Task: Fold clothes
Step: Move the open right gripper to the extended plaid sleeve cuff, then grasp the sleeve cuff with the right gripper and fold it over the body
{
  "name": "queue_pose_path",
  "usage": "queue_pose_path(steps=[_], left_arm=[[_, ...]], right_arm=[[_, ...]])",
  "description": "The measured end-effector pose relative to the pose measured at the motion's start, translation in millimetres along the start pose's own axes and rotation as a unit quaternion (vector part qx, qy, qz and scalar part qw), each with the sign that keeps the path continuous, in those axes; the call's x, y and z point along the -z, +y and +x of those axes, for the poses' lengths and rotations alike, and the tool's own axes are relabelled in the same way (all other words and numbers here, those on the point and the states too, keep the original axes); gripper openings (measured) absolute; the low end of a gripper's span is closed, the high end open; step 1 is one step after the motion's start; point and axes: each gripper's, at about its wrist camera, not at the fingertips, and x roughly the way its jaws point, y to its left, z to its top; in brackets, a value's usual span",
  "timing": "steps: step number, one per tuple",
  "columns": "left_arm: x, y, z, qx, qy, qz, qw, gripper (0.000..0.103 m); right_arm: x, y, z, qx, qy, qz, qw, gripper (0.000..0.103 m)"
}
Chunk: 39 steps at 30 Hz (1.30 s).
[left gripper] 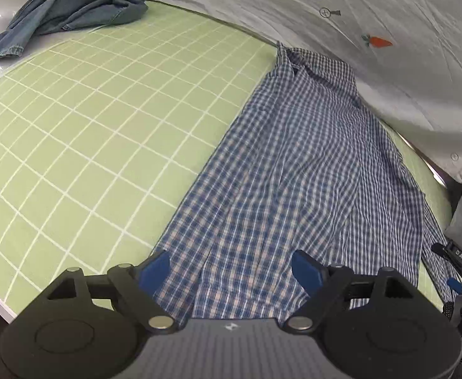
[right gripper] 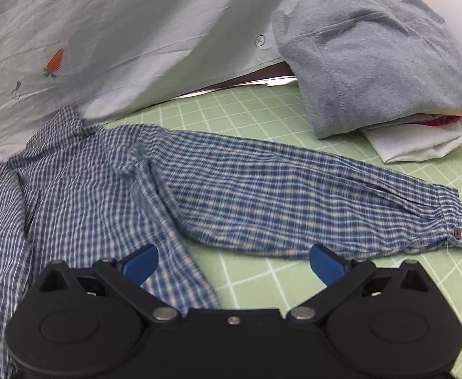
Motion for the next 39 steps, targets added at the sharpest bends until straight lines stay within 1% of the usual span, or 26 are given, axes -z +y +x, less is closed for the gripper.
queue_pose_path(steps=[2, 5, 9, 12, 15, 17, 22, 24, 27, 34, 35, 37, 38, 39], left_arm=[[-5.6, -5.1, 6.0, -0.008, 0.001, -0.007, 0.9999, 0.086], [-15.2, -13.0, 17.8, -0.011, 0.003, -0.022, 0.9997, 0.086], [-33.5, -18.1, 34.9, -0.023, 0.003, -0.039, 0.999, 0.086], [-49.8, -24.8, 47.9, -0.038, 0.002, -0.045, 0.9983, 0.086], [-59.8, -34.3, 59.9, -0.063, 0.007, -0.029, 0.9975, 0.088], [-62.9, -39.7, 70.3, -0.076, 0.023, -0.011, 0.9968, 0.088], [-60.3, -47.5, 84.1, -0.09, 0.048, 0.025, 0.9944, 0.088], [-58.3, -48.4, 85.9, -0.093, 0.053, 0.031, 0.9937, 0.088], [-56.7, -48.3, 84.3, -0.095, 0.051, 0.036, 0.9935, 0.088], [-50.5, -40.1, 69.0, -0.089, 0.03, 0.018, 0.9954, 0.088], [-48.5, -39.0, 66.2, -0.089, 0.026, 0.016, 0.9956, 0.088], [-43.4, -34.6, 61.1, -0.087, 0.023, 0.012, 0.9959, 0.088], [-41.1, -31.6, 59.1, -0.085, 0.023, 0.009, 0.9961, 0.088], [-39.0, -27.5, 57.1, -0.079, 0.021, 0.004, 0.9966, 0.088]], right_arm=[[-4.7, -14.6, 7.5, 0.009, -0.002, 0.015, 1.0, 0.103], [-5.9, -39.4, 15.4, 0.039, -0.011, 0.028, 0.999, 0.103], [-7.1, -73.8, 23.7, 0.079, -0.034, 0.032, 0.996, 0.103], [-7.2, -99.9, 31.9, 0.099, -0.037, 0.04, 0.994, 0.103], [-4.7, -122.3, 38.0, 0.122, -0.037, 0.045, 0.991, 0.103], [-2.5, -136.1, 42.6, 0.141, -0.034, 0.047, 0.988, 0.103], [-0.7, -161.0, 56.5, 0.178, -0.014, 0.06, 0.982, 0.103], [-1.8, -166.3, 57.7, 0.183, -0.013, 0.071, 0.981, 0.103], [-2.1, -176.5, 58.9, 0.168, -0.014, 0.099, 0.981, 0.103], [-4.7, -177.7, 59.0, 0.149, -0.004, 0.09, 0.985, 0.103], [-4.5, -177.1, 57.7, 0.146, -0.003, 0.088, 0.985, 0.101], [-5.3, -174.8, 54.2, 0.134, 0.0, 0.077, 0.988, 0.092], [-5.9, -173.4, 51.7, 0.126, 0.001, 0.07, 0.99, 0.077], [-6.9, -171.6, 48.5, 0.118, 0.003, 0.062, 0.991, 0.058]])
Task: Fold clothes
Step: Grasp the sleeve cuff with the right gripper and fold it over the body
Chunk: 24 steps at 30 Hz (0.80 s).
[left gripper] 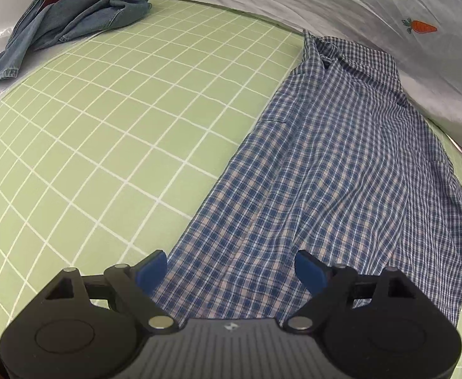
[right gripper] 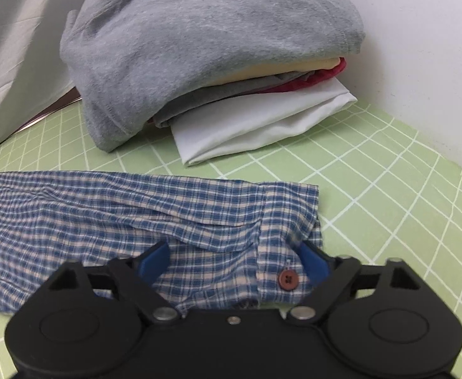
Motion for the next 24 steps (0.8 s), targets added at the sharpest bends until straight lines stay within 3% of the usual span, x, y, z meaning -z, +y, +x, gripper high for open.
queue_pose_path(steps=[1, 2, 5, 9, 12, 16, 20, 24], left_arm=[[1.4, 5.3, -0.9, 0.008, -0.002, -0.006, 0.9999, 0.088], [2.5, 10.8, -1.8, 0.017, -0.005, -0.012, 0.9998, 0.088], [0.2, 23.9, -1.5, 0.024, -0.014, -0.007, 0.9996, 0.088], [-5.5, 42.5, -1.8, 0.032, -0.028, 0.001, 0.9991, 0.088], [-13.1, 58.9, -1.5, 0.045, -0.032, -0.002, 0.9985, 0.088], [-21.6, 70.1, -1.2, 0.033, -0.043, 0.038, 0.9978, 0.088], [-26.0, 87.2, -5.5, 0.039, -0.047, 0.066, 0.996, 0.088], [-25.8, 105.1, -9.6, 0.039, -0.047, 0.088, 0.9942, 0.088]], right_arm=[[-0.8, 0.9, -3.0, -0.01, 0.002, -0.008, 1.0, 0.046], [-1.6, 0.5, -4.5, -0.021, 0.005, -0.009, 1.0, 0.026], [-3.7, -3.9, -9.7, -0.055, 0.018, 0.024, 0.998, 0.02], [5.6, 17.6, -46.2, -0.068, -0.01, 0.016, 0.997, 0.019], [15.6, 56.6, -73.9, -0.095, -0.027, -0.008, 0.995, 0.019], [27.6, 112.3, -108.9, -0.134, -0.045, -0.035, 0.989, 0.019], [35.7, 181.3, -139.8, -0.198, -0.053, -0.049, 0.978, 0.019], [53.8, 256.6, -172.3, -0.281, -0.053, -0.062, 0.956, 0.019]])
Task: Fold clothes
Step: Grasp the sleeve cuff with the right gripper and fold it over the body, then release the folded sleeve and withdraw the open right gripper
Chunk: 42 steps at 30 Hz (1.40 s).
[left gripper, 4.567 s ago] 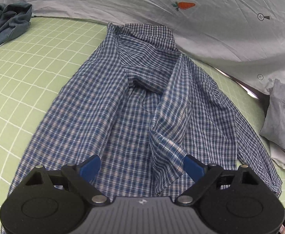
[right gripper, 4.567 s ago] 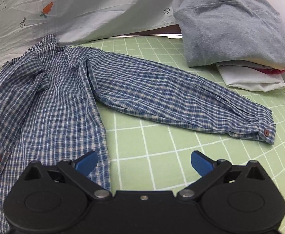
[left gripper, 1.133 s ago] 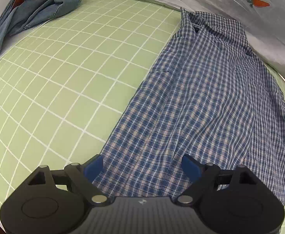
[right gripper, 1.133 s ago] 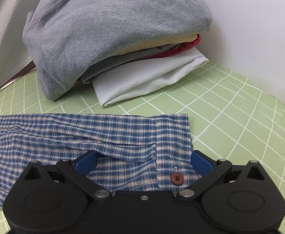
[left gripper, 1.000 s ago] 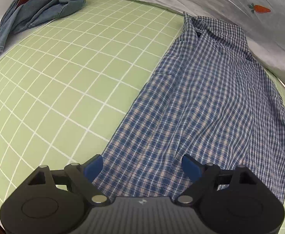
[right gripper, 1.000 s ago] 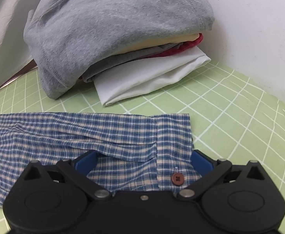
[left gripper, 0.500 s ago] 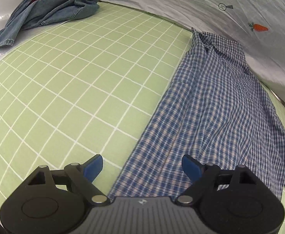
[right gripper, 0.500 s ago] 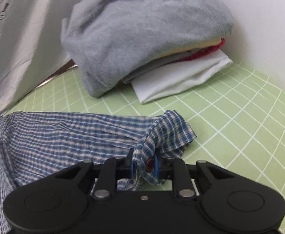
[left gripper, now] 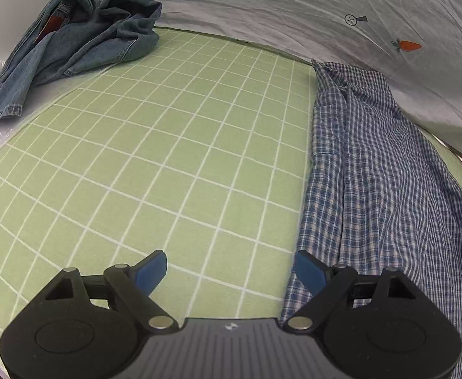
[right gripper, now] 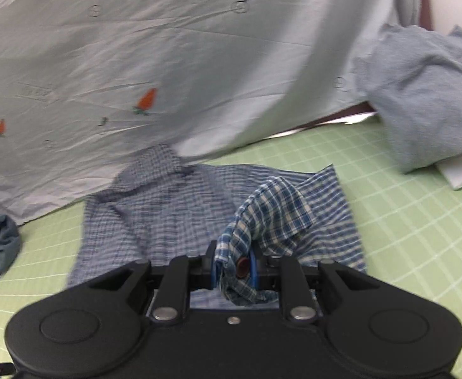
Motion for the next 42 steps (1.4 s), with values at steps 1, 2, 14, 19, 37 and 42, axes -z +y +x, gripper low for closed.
queue_pose_path(steps=[1, 2, 14, 19, 37, 42], left_arm=[[0.8, 4.1, -0.7, -0.001, 0.001, 0.005, 1.0, 0.088], [0.9, 8.0, -1.3, -0.002, 0.002, 0.007, 1.0, 0.088], [-4.6, 31.0, -5.8, -0.004, -0.002, 0.016, 0.9999, 0.088], [-7.7, 20.7, 0.7, 0.003, 0.005, 0.012, 0.9999, 0.089], [-56.4, -38.7, 64.3, 0.063, 0.044, -0.026, 0.9967, 0.086], [-64.9, -50.0, 74.7, 0.074, 0.048, 0.01, 0.9961, 0.068]], right_arm=[[2.6, 21.2, 3.0, -0.027, 0.002, -0.001, 1.0, 0.019], [5.3, 42.5, 6.0, -0.055, 0.003, -0.002, 0.999, 0.019], [44.7, 115.2, 34.7, -0.101, 0.087, -0.027, 0.991, 0.064], [45.1, 69.4, 17.4, -0.024, 0.078, -0.018, 0.997, 0.07], [50.6, -93.5, -9.8, 0.221, 0.108, 0.041, 0.968, 0.076], [51.3, -97.4, 6.9, 0.247, 0.118, 0.056, 0.96, 0.081]])
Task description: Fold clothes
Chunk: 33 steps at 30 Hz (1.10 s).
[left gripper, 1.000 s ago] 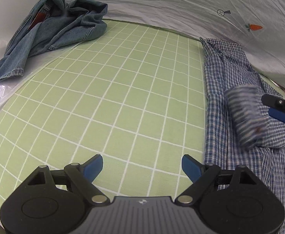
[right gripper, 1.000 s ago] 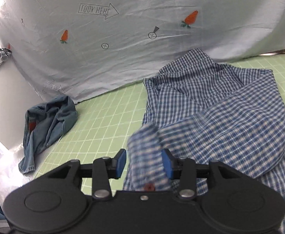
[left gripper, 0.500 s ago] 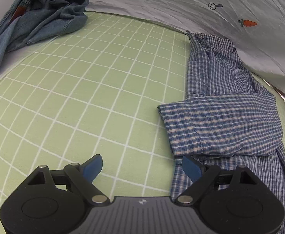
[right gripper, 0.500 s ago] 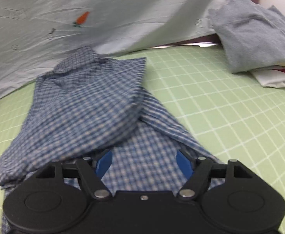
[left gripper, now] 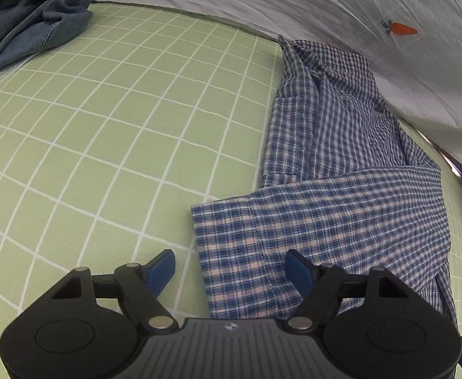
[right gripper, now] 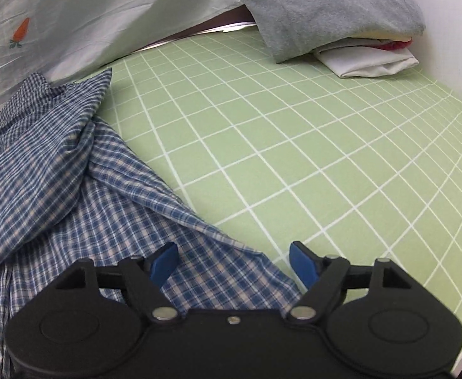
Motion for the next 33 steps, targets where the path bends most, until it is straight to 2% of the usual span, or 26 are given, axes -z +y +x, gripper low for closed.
queue_pose_path(steps=[1, 2, 3, 5, 9, 13, 17, 22, 24, 26, 28, 30, 32, 33], left_arm=[[-1.6, -1.7, 1.9, 0.0, 0.0, 0.008, 1.0, 0.059], [-3.1, -3.4, 3.8, 0.0, 0.0, 0.017, 0.9999, 0.036], [-5.1, -4.5, 5.3, -0.001, 0.002, 0.027, 0.9996, 0.021], [-9.0, -5.6, 2.6, 0.001, -0.006, 0.044, 0.999, 0.009], [-23.4, -5.8, -9.7, 0.012, -0.037, 0.066, 0.9971, 0.004], [-60.6, 5.1, -27.1, 0.012, -0.096, 0.059, 0.9936, 0.003], [-104.9, 25.7, -41.8, 0.006, -0.157, 0.034, 0.987, 0.003], [-160.3, 71.0, -51.7, -0.034, -0.225, -0.031, 0.9732, 0.004], [-172.1, 90.9, -41.7, -0.055, -0.213, -0.065, 0.9733, 0.007], [-171.9, 104.9, -31.2, -0.08, -0.19, -0.097, 0.9737, 0.014], [-156.7, 107.5, -26.3, -0.075, -0.173, -0.102, 0.9769, 0.024], [-140.0, 108.9, -22.0, -0.066, -0.156, -0.103, 0.9802, 0.058], [-117.7, 102.3, -18.5, -0.061, -0.134, -0.098, 0.9843, 0.067], [-106.2, 97.8, -16.2, -0.058, -0.12, -0.093, 0.9868, 0.067]], right_arm=[[-0.9, 1.6, 0.9, 0.003, 0.0, -0.002, 1.0, 0.081], [-1.1, 3.5, 1.3, 0.005, 0.0, -0.004, 1.0, 0.081], [-0.9, 5.6, 1.4, 0.009, -0.001, -0.005, 1.0, 0.081], [0.3, 8.6, 0.3, 0.015, -0.003, -0.008, 1.0, 0.081], [2.7, 16.0, -3.1, 0.028, -0.004, -0.013, 1.0, 0.081], [2.1, 26.0, -6.7, 0.036, -0.002, -0.006, 0.999, 0.081], [-1.3, 45.3, -15.1, 0.036, -0.011, -0.028, 0.999, 0.081], [-10.3, 69.8, -22.9, 0.035, -0.023, -0.069, 0.997, 0.081], [-14.6, 76.4, -22.9, 0.037, -0.023, -0.076, 0.996, 0.081], [-18.0, 82.6, -22.1, 0.035, -0.02, -0.082, 0.996, 0.081], [-19.9, 89.4, -21.1, 0.032, -0.019, -0.097, 0.995, 0.081], [-19.5, 95.7, -22.9, 0.027, -0.019, -0.11, 0.993, 0.081], [-17.4, 99.5, -24.9, 0.022, -0.017, -0.119, 0.992, 0.081], [-15.9, 100.4, -25.4, 0.02, -0.015, -0.122, 0.992, 0.081]])
